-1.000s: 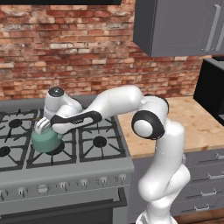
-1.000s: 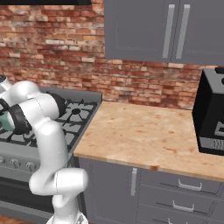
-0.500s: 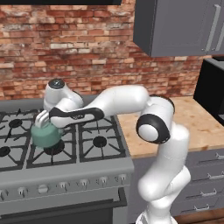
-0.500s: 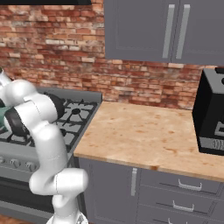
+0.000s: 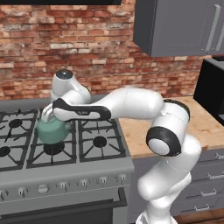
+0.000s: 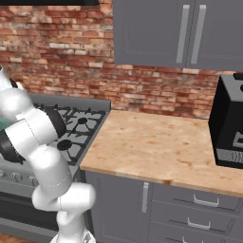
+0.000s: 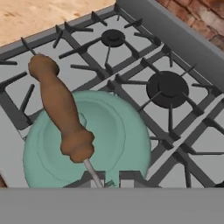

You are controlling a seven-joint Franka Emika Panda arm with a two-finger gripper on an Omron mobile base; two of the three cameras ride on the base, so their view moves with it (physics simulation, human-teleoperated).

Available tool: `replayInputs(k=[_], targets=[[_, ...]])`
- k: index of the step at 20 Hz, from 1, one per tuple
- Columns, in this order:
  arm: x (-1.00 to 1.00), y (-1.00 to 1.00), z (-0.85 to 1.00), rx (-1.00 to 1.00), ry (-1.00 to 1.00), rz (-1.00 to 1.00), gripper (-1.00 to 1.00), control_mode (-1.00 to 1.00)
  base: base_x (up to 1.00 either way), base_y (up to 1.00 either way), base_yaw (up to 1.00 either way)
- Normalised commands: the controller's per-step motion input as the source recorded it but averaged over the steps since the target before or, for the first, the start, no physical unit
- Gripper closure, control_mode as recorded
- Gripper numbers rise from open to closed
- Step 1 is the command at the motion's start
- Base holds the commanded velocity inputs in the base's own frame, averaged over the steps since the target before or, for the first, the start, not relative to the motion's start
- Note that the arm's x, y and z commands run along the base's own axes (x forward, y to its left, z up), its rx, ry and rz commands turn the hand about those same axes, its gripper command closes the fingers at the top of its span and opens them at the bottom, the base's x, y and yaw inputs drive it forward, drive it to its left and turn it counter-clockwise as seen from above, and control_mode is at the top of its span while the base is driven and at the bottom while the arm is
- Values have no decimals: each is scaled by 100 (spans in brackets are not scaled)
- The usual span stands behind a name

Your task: The kettle is done boiling. Turn off the stove, then wait for 300 timesteps before moving the kettle to the dining table.

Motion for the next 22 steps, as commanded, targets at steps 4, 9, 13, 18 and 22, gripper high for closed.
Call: replayInputs(k=[4,9,13,18,22], targets=[[-32,-42,27,2,0,-1,100,-100,0,0,0],[-47,-44,11,3,0,0,100,-100,0,0,0],[-50,-40,15,4,-1,0,100,-100,0,0,0],[-28,-24,8,3,0,0,100,-100,0,0,0],[-2,0,0,0,-1,0,100,-100,0,0,0]])
